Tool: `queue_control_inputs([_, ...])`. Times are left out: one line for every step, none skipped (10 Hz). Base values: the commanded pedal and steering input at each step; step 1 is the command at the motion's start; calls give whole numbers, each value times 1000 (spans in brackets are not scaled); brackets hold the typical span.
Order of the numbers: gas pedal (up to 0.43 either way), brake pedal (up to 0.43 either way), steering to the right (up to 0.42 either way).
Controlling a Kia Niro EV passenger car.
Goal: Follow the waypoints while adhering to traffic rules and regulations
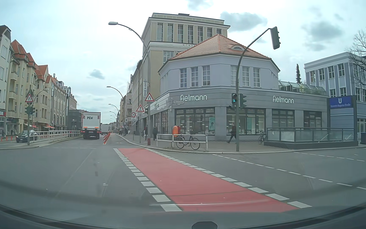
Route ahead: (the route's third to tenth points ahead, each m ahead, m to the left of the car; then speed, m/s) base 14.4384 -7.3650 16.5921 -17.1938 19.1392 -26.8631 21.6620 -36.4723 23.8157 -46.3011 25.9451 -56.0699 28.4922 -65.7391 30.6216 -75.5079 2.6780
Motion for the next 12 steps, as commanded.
queue_control_inputs([0,256,389])
queue_control_inputs([0,250,411])
queue_control_inputs([0,244,436])
queue_control_inputs([0,238,464])
queue_control_inputs([0,226,492])
queue_control_inputs([0,207,517])
queue_control_inputs([0,189,526])
queue_control_inputs([0,177,538])
queue_control_inputs([0,171,547])
queue_control_inputs([0,159,555])
queue_control_inputs([0,134,568])
queue_control_inputs([0,98,584])
